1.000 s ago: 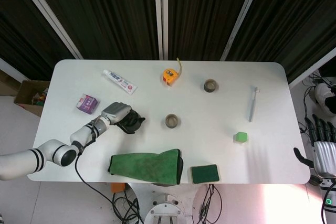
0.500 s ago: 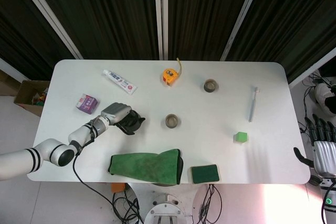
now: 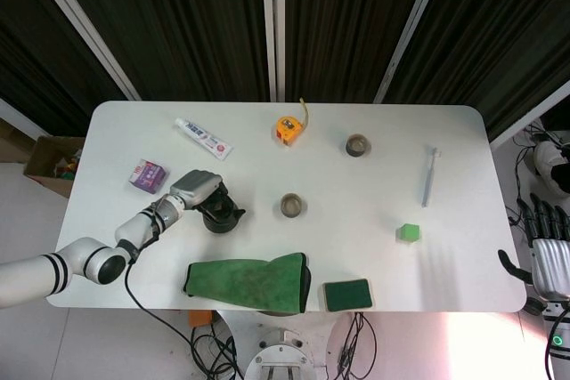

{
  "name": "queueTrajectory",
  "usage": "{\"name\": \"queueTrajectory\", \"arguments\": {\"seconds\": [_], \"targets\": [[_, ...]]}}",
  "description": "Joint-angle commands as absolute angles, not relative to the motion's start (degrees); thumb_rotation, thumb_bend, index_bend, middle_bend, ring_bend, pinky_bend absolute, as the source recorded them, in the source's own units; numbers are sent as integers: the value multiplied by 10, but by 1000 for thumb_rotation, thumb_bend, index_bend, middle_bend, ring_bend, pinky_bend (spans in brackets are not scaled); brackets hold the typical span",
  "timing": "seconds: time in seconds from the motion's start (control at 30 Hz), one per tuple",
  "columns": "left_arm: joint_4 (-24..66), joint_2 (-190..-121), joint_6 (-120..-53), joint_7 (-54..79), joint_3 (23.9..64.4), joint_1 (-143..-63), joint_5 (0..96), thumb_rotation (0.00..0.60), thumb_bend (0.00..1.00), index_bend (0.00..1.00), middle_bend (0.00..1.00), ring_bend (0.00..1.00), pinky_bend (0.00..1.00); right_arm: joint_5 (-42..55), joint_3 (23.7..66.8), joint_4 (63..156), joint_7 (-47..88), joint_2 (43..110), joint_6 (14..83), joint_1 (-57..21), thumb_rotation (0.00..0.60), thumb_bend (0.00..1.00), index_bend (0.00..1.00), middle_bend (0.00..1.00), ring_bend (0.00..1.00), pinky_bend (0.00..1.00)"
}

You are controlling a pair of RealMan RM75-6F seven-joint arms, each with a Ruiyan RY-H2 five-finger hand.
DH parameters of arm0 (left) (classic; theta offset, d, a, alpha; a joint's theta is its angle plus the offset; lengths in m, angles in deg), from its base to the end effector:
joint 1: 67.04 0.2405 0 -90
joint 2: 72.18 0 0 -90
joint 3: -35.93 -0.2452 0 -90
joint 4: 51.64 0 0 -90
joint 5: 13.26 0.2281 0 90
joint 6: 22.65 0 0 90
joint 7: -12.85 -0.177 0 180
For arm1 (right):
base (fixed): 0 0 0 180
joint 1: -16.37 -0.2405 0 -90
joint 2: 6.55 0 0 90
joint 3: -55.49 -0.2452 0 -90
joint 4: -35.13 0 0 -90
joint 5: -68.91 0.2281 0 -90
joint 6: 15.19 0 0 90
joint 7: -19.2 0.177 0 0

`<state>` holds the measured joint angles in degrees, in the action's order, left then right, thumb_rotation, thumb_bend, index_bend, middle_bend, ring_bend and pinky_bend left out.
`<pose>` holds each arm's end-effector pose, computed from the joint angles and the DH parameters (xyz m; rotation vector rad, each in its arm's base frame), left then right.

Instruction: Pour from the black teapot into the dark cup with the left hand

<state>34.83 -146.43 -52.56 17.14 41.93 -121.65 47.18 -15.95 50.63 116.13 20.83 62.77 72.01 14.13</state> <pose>-0.1374 0.3935 -0.0290 -2.0716 -1.3125 -0.7155 -0.3469 -0.2088 0.1440 1.3113 -0.8256 0.8473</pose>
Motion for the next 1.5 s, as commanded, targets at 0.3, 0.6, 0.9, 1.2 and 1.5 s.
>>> {"name": "queueTrajectory", "arguments": {"seconds": [0.3, 0.6, 0.9, 1.2, 1.5], "targets": [[332, -1528, -698, 133, 428, -1159, 531, 205, 94, 953, 961, 925, 378, -161, 508, 1157, 210, 630, 720, 141, 600, 225, 0, 0, 0, 0], [299, -1589, -796, 85, 434, -1126, 558, 207, 189, 1000, 1000, 983, 449, -170, 505, 1169, 208, 622, 740, 145, 600, 225, 0, 0, 0, 0], [290, -1606, -813, 59, 438, -1115, 562, 242, 210, 1000, 1000, 999, 473, -173, 503, 1180, 211, 614, 750, 149, 600, 224, 0, 0, 0, 0], [272, -1628, -843, 52, 445, -1104, 584, 401, 253, 1000, 1000, 1000, 494, -174, 503, 1179, 212, 613, 750, 149, 600, 223, 0, 0, 0, 0], [264, -1634, -848, 71, 456, -1098, 593, 451, 252, 1000, 1000, 1000, 511, -175, 504, 1180, 207, 614, 748, 148, 600, 215, 0, 0, 0, 0]]}}
